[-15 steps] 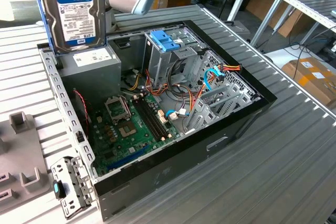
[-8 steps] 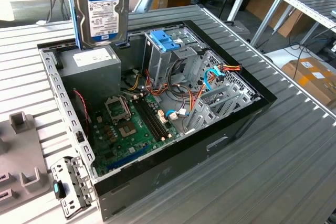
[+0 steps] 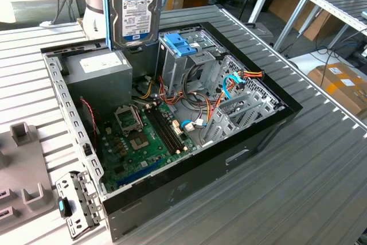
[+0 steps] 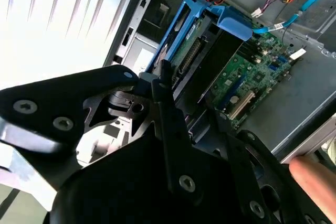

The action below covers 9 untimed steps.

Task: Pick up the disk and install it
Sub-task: 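Pick up the disk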

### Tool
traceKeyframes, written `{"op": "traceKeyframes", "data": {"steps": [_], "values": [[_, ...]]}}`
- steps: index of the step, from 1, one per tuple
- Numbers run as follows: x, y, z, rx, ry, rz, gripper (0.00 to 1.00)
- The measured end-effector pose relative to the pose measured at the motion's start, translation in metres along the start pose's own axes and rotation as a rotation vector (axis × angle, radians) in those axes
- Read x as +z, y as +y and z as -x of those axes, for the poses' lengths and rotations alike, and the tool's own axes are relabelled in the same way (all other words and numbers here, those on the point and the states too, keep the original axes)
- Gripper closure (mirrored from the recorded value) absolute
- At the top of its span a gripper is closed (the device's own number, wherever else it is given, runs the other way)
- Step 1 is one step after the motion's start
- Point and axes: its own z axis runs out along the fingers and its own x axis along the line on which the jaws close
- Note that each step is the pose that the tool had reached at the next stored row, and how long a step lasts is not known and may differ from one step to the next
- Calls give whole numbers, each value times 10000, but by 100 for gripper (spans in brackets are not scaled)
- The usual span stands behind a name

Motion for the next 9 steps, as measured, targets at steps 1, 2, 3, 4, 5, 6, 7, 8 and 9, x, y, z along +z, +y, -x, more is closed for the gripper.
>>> {"op": "traceKeyframes", "data": {"steps": [1, 2, 3, 4, 5, 6, 7, 8, 9], "values": [[2, -50, 2, 1, 0, 0, 65], [3, -97, 3, -1, 0, 0, 65], [4, -143, 5, 0, 1, 0, 65], [6, -190, 7, 0, 0, 0, 65], [7, -245, 9, 0, 1, 0, 65], [9, -289, 10, 1, 0, 0, 65], [10, -330, 12, 0, 0, 0, 65], [11, -380, 14, 1, 0, 0, 65], [14, -459, 16, -1, -1, 0, 65]]}}
